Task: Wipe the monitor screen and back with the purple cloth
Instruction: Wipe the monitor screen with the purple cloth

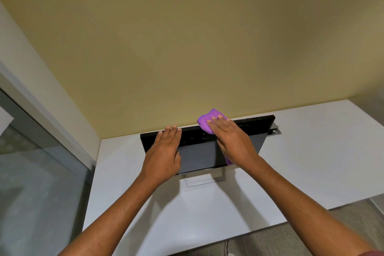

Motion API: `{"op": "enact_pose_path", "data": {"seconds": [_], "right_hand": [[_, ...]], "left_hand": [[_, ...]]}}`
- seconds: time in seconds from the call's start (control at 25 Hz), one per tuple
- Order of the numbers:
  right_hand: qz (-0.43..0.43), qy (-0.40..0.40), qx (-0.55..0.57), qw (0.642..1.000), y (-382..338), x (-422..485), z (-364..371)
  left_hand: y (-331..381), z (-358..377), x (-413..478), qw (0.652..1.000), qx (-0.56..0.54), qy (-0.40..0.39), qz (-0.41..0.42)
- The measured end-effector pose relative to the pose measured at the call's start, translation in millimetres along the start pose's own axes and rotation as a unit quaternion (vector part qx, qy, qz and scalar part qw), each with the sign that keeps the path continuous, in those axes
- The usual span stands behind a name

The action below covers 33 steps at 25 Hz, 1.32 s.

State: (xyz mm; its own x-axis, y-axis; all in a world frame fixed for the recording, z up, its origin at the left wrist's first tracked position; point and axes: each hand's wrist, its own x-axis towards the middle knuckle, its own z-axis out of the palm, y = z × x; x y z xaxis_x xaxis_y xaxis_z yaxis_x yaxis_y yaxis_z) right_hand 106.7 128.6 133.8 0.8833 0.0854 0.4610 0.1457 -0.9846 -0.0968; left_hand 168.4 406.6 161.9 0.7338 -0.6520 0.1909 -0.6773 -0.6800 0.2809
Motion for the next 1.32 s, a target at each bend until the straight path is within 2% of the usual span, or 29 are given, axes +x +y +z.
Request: {"op": "enact_pose_path", "data": {"seconds": [0.6,0.76,1.04,1.32], "right_hand": [[0.09,-0.006,0.008,0.996,73.2,-32.3,-40.5],[0.083,-0.005,-0.009,0.996,69.1,-33.1,-31.7],[0.002,-0.001,-0.034,0.999,45.3,-17.3,-15.9],[-0.014,0.025,-0.054,0.998,89.6,-34.5,-21.8]], "left_hand": [[4.1,3.1,1.6,1.0,-0.016,0.002,-0.007],[17.0,6.9,5.6,1.0,0.001,-0.004,-0.011],[58.9,27.5,35.2,1.0,0.002,-0.022,0.006],[74.6,38.5,38.3,1.0,0.008,-0.006,-0.021]]}}
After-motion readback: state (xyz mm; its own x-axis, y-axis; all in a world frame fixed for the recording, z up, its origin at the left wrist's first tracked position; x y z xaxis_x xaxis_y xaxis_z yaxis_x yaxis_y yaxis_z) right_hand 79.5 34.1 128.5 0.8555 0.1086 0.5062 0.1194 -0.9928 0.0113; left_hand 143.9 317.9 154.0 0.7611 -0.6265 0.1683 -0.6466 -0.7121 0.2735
